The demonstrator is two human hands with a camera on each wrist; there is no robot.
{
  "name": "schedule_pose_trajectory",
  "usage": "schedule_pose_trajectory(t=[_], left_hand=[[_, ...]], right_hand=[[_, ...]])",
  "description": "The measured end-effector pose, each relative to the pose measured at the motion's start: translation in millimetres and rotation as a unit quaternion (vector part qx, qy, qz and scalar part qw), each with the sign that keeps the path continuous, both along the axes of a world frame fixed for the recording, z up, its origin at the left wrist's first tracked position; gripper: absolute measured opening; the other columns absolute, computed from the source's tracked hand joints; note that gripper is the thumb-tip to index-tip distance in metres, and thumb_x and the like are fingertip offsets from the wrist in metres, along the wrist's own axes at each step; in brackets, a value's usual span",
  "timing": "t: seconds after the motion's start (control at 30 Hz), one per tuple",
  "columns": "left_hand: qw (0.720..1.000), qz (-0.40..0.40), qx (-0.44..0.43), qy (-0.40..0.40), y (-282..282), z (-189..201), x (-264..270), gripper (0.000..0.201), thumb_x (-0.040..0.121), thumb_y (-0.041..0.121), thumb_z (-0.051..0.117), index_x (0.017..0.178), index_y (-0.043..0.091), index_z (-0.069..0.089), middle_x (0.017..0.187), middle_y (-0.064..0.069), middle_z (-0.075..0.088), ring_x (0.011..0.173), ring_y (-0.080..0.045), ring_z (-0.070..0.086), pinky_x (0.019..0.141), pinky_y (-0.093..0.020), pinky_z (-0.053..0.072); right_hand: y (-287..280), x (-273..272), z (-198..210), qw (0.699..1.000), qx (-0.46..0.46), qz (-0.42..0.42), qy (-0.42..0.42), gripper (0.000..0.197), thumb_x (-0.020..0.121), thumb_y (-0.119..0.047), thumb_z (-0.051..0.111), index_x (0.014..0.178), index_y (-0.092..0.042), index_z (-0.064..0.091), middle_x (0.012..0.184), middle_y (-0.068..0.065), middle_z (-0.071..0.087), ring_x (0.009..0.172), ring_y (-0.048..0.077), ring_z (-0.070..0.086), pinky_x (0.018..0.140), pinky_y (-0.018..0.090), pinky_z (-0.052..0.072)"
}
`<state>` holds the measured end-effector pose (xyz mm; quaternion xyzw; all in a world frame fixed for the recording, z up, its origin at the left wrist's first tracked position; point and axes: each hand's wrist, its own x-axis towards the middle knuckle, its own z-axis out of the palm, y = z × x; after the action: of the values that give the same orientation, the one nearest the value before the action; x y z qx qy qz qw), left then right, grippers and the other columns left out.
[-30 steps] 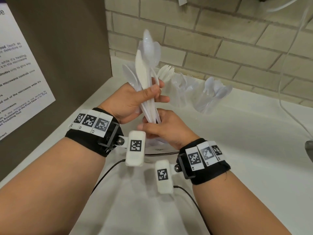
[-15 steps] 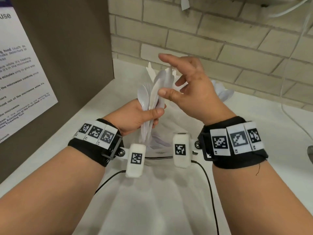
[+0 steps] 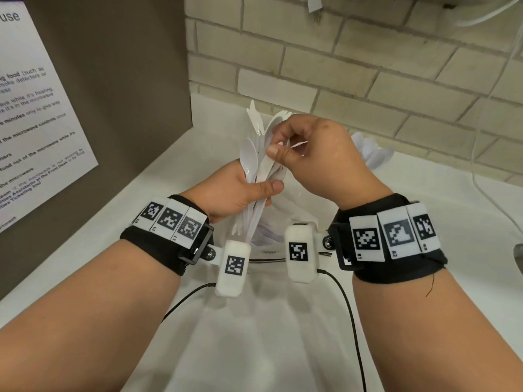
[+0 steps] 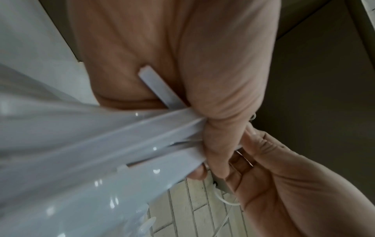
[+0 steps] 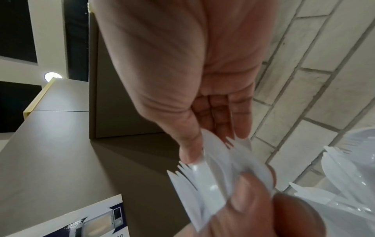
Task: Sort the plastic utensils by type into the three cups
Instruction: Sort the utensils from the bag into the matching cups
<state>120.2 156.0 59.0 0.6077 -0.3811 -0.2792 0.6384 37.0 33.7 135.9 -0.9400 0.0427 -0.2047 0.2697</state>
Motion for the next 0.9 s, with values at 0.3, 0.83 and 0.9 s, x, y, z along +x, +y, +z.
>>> schedule_pose_trajectory(t=[0.3, 0.83, 0.9], left_hand=[[0.998, 0.014, 0.053, -0.039, 1.8, -10.6, 0.7, 0.010, 0.087, 0.023, 0.066, 0.088, 0.015, 0.061, 0.066, 0.008, 0.061, 0.066, -0.010, 0.059, 0.069, -0.028, 0.050], [0.996, 0.048, 0.058, -0.053, -2.5, -11.5, 2.8, 0.013, 0.088, 0.016, 0.066, 0.098, 0.011, 0.061, 0.075, 0.003, 0.065, 0.068, -0.012, 0.064, 0.073, -0.037, 0.054], [0.995, 0.050, 0.059, -0.064, -1.9, -11.2, 3.2, 0.014, 0.088, 0.014, 0.066, 0.100, 0.009, 0.061, 0.077, 0.000, 0.065, 0.070, -0.013, 0.064, 0.076, -0.042, 0.054]], right_hand=[[6.1, 0.9, 16.5, 0.923, 0.307, -0.045, -0.226, 0.012, 0.102, -0.020, 0.038, 0.090, -0.023, 0.040, 0.072, 0.002, 0.070, 0.070, 0.017, 0.069, 0.074, 0.036, 0.057], [7.5, -2.8, 17.0, 0.979, -0.134, -0.083, 0.128, 0.032, 0.078, -0.023, 0.067, 0.107, -0.038, 0.066, 0.112, -0.001, 0.039, 0.083, 0.013, 0.048, 0.073, 0.023, 0.036], [7.8, -0.8, 14.1, 0.980, -0.127, -0.091, 0.121, 0.031, 0.080, -0.021, 0.063, 0.106, -0.038, 0.065, 0.112, -0.001, 0.038, 0.082, 0.015, 0.049, 0.071, 0.023, 0.036]])
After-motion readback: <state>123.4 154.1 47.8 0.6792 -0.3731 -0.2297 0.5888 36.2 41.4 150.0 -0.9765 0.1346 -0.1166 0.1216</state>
